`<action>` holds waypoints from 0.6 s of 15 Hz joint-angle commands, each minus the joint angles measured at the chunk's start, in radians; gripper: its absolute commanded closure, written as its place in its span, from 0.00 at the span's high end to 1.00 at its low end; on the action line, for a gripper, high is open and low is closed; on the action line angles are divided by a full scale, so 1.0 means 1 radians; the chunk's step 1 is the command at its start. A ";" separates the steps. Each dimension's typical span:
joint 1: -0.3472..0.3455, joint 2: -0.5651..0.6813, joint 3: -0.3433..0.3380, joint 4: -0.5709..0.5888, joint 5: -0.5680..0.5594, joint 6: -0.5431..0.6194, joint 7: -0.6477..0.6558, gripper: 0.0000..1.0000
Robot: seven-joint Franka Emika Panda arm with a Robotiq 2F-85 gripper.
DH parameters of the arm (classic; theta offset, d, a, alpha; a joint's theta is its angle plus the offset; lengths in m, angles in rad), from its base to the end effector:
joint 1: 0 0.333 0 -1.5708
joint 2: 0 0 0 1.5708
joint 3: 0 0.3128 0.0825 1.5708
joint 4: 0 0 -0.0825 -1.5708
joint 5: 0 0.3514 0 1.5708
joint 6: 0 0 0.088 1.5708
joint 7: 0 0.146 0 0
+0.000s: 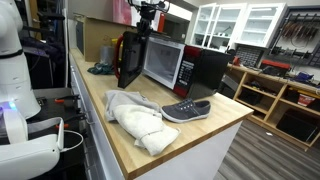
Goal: Open the microwave door
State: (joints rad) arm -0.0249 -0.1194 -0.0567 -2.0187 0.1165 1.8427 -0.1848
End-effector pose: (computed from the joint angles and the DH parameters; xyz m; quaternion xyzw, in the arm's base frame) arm 0.4832 -0.0266 0.4681 -0.9973 -0.0346 0.0203 0.0622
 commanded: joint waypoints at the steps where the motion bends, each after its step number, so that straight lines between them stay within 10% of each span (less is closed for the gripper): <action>1: 0.013 -0.046 0.002 -0.051 0.061 -0.017 -0.057 0.00; 9: 0.040 -0.060 0.003 -0.045 0.176 -0.107 -0.143 0.00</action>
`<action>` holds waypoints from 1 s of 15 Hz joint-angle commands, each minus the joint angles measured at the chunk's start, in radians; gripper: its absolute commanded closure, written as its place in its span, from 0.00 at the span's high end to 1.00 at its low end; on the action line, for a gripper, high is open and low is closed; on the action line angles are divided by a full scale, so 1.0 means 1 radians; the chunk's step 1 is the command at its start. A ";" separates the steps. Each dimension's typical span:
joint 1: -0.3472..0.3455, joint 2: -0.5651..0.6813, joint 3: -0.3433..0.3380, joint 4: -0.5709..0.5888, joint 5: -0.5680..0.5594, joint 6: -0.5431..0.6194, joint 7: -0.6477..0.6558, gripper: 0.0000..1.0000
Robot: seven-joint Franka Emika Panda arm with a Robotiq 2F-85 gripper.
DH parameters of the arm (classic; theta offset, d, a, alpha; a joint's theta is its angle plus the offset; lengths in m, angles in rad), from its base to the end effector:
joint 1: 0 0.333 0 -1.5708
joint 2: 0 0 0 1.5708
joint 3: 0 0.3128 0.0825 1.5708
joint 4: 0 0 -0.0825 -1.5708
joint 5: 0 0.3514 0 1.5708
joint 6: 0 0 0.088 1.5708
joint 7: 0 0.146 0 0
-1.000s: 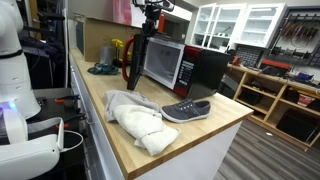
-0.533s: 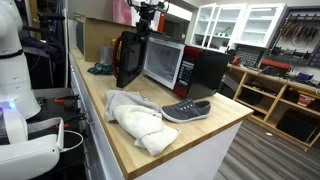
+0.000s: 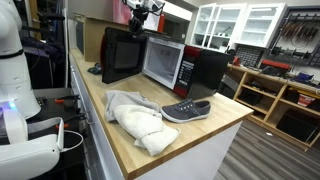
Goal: Open the microwave door
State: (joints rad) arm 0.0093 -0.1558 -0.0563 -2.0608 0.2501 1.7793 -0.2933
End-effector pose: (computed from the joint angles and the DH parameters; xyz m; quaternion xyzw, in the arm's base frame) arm 0.4632 0.0083 0.4654 -0.9862 -0.0890 0.0406 0.1333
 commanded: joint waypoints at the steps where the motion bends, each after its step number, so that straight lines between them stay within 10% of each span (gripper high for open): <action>1: 0.009 -0.023 0.002 0.002 0.054 -0.058 -0.037 0.00; 15: 0.054 -0.026 0.034 -0.012 0.186 -0.061 -0.112 0.00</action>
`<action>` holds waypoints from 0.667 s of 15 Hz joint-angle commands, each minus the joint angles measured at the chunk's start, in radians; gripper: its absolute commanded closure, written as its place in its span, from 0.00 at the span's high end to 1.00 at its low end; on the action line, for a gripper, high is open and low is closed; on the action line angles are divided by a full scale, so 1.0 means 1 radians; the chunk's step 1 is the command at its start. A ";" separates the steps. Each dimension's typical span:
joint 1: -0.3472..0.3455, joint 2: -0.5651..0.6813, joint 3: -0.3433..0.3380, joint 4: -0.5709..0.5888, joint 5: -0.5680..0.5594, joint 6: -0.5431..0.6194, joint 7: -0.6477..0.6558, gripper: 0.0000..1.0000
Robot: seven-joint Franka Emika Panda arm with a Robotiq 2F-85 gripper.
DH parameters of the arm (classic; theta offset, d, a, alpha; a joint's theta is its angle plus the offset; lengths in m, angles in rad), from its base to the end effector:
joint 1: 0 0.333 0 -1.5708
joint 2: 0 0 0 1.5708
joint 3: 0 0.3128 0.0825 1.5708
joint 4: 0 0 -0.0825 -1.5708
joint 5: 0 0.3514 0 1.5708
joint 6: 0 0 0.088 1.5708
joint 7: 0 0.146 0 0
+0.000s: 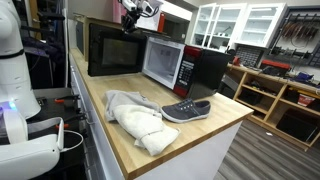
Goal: Open the microwave door
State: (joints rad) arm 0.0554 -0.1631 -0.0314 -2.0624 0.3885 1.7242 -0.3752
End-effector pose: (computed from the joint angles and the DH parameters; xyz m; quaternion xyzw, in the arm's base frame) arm 0.4529 0.0599 0.4701 -0.9666 -0.1490 0.0515 0.2020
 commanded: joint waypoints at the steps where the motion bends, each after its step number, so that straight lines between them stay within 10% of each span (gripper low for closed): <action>1: 0.013 -0.021 0.010 -0.011 0.059 -0.008 -0.040 0.00; 10: 0.029 -0.024 0.021 -0.004 0.096 -0.018 -0.071 0.00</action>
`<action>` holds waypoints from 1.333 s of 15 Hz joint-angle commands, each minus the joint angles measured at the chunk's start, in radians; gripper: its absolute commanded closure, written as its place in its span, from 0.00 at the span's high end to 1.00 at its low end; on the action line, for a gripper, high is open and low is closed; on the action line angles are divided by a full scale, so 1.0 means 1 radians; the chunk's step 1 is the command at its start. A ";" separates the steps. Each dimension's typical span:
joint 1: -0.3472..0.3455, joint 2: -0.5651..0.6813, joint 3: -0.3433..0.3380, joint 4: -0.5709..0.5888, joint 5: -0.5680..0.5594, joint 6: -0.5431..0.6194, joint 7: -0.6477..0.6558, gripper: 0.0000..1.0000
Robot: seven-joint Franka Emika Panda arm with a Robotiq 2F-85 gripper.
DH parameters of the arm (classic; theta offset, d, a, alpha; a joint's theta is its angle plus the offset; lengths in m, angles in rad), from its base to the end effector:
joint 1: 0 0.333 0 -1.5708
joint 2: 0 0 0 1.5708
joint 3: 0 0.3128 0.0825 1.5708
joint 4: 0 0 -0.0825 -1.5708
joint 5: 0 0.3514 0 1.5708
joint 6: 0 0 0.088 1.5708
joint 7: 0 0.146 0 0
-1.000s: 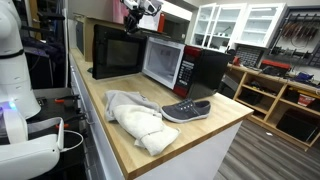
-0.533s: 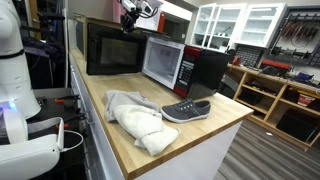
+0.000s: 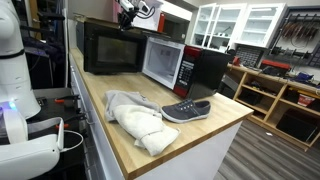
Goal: Open the microwave door
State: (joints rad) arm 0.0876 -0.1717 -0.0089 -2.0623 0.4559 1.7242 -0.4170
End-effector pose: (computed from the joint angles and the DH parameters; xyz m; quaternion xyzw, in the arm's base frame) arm 0.4482 0.0930 0.4774 -0.9539 -0.1869 0.0428 0.2309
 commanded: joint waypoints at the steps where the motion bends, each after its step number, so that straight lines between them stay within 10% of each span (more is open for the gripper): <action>1: -0.003 -0.015 -0.002 -0.005 0.031 -0.016 -0.036 0.00; 12: -0.042 -0.002 -0.018 0.008 -0.187 0.038 -0.068 0.00; 20: -0.111 0.092 -0.068 0.009 -0.423 0.309 -0.050 0.00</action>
State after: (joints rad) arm -0.0079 -0.1293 -0.0723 -2.0621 0.0817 1.9387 -0.4714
